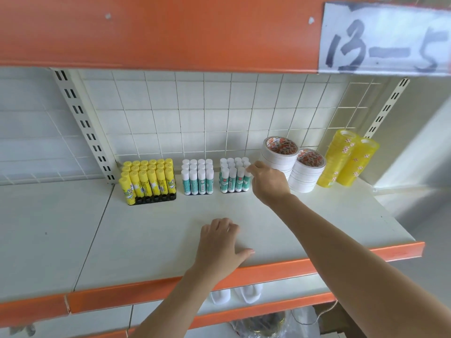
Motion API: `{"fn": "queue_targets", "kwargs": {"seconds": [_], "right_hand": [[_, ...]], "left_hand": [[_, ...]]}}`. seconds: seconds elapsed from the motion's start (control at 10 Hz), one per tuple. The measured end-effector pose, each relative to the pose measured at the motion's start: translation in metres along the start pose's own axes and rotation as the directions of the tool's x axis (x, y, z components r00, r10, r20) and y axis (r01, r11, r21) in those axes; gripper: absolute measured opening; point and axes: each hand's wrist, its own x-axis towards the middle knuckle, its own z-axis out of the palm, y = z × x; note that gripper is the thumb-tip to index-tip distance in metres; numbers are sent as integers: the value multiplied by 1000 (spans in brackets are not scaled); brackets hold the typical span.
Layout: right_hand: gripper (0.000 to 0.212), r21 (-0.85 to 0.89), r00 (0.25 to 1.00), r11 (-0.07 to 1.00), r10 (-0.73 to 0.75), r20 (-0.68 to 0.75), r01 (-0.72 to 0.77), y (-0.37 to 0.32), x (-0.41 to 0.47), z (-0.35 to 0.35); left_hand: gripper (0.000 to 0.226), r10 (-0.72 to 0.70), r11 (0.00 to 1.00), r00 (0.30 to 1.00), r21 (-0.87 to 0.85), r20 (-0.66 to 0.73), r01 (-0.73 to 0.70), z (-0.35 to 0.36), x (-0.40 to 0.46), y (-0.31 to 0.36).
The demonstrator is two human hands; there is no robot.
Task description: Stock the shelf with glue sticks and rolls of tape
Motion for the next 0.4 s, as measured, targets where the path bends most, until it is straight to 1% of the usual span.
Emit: {"fn": "queue_targets", "kwargs": {"seconds": [0.1,0.2,0.3,0.4], "right_hand": [[33,-4,998,1000,4,56,-3,-4,-1,-10],[39,38,993,999,14,119,-19,-6,-9,-19],[45,26,980,999,15,197,-20,-11,-15,-27],[48,-23,984,999,38,174,-34,-18,-15,-24]], "left_hand": [[57,-11,1000,1000,-8,24,11,-2,0,1],[54,-14,1000,999,-5,49,15,-2,1,0],[50,16,1000,1000,-13,17,-16,-2,2,-1],[52,38,999,999,-24,3,-38,0,0,-2]]}}
